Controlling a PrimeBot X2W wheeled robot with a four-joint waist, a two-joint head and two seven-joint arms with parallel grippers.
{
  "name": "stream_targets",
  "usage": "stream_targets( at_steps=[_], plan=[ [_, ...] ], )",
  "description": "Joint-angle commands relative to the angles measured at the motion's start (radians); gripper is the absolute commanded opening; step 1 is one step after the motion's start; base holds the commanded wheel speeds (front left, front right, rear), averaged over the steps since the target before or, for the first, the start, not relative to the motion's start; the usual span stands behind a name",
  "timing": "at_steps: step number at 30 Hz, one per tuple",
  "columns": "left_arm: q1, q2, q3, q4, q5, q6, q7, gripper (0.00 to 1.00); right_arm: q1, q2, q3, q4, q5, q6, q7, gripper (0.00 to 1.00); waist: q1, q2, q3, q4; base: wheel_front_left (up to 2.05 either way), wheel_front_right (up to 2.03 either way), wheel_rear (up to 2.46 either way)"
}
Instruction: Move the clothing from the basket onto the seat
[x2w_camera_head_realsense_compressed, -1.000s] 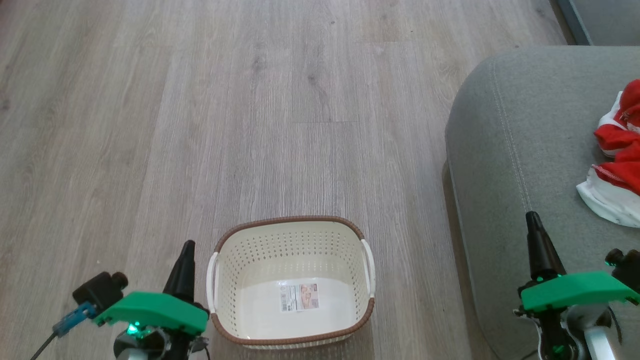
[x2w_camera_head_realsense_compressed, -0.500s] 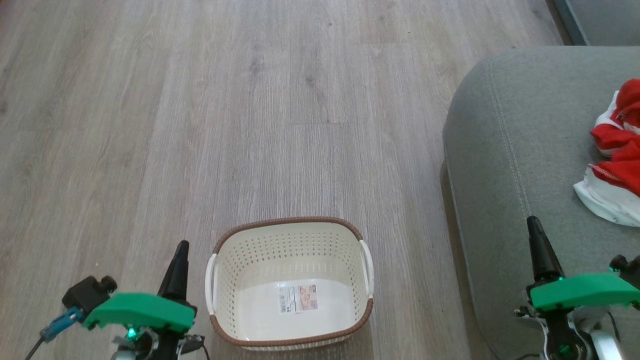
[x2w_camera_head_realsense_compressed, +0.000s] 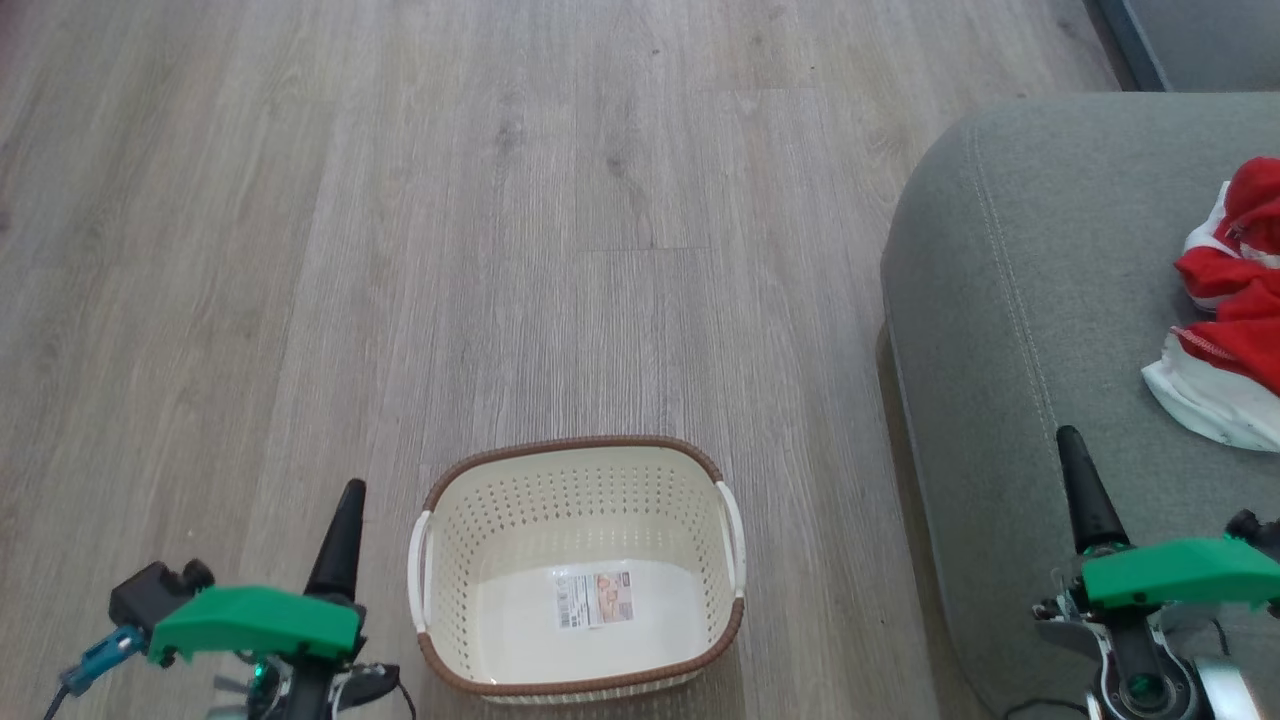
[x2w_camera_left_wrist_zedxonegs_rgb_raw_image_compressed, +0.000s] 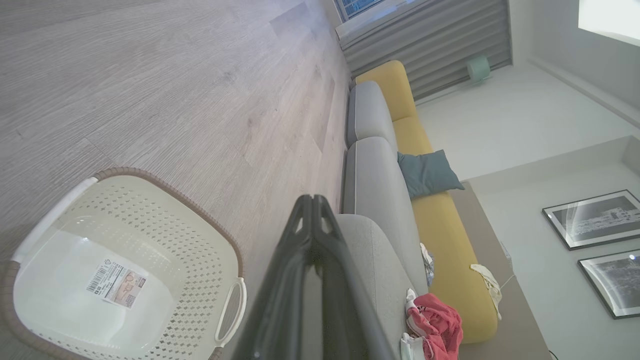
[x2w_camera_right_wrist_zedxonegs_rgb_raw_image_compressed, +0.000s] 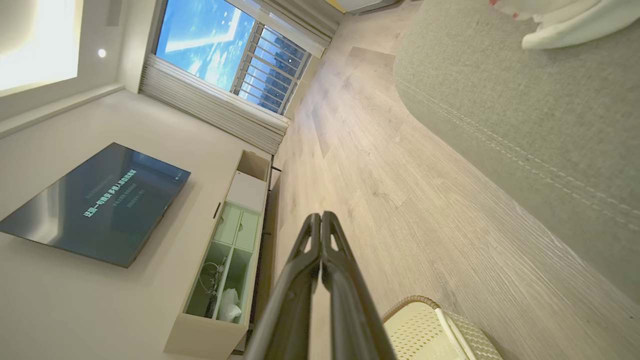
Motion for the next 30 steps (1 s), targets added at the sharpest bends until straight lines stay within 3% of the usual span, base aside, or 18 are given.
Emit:
stream_targets(
  at_steps=[1, 30],
  plan=[
    [-0.061, 0.014, 0.037, -0.025, -0.022, -0.014, 0.008, 0.0, -0.049, 0.0, 0.009, -0.029, 0.025, 0.0, 0.007, 0.0, 0.0, 0.0, 0.0, 0.0, 0.0, 0.0, 0.0],
    [-0.076, 0.013, 0.109, -0.012, -0.315, -0.062, 0.092, 0.0, -0.069, 0.008, -0.011, 0.001, 0.338, 0.0, 0.091, 0.0, 0.0, 0.0, -0.007, -0.012, 0.0, 0.0, 0.0]
  ],
)
